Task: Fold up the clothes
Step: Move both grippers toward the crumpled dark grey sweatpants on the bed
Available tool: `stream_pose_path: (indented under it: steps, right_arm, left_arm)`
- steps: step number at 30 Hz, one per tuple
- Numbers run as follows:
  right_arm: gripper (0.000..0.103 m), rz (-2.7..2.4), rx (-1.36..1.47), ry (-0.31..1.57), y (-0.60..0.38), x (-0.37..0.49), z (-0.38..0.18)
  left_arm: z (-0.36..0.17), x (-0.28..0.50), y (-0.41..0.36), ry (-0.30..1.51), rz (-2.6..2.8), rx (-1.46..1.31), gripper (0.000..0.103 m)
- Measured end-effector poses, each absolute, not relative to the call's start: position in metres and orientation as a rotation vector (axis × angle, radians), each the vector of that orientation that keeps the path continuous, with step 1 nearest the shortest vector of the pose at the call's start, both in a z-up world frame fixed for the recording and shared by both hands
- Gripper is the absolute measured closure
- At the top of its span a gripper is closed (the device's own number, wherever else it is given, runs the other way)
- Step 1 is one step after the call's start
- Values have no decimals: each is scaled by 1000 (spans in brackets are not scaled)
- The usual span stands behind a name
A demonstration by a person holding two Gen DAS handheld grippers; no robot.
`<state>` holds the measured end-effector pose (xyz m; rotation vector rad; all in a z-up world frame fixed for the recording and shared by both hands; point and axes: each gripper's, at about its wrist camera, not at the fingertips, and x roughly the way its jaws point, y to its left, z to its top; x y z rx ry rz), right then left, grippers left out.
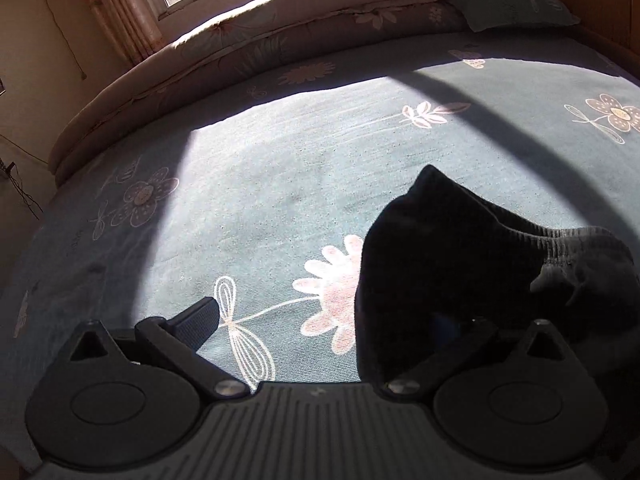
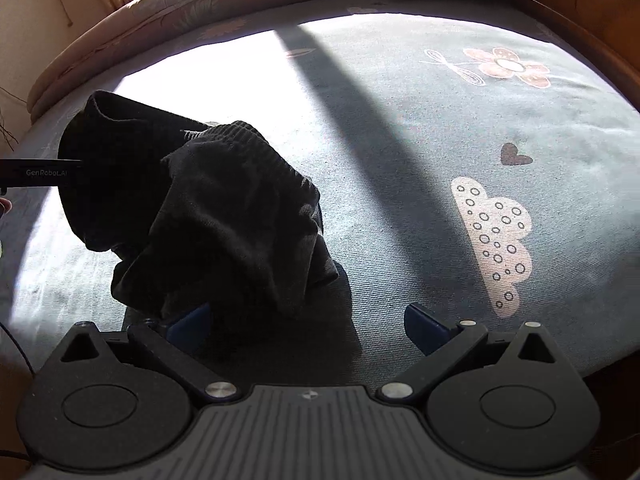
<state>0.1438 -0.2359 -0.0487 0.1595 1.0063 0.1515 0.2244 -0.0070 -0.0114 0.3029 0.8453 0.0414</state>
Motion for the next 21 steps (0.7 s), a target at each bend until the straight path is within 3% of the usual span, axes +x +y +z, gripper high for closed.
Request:
stream_pose_path:
  steps: [12, 21]
  right_arm:
    - [0, 215, 157, 971, -230, 141, -46]
    - [0, 227, 165, 937, -237, 133, -43]
  left_arm:
    - [-31, 183, -77, 873, -357, 305, 0]
    - [-77, 223, -46, 1028, -469, 67, 0]
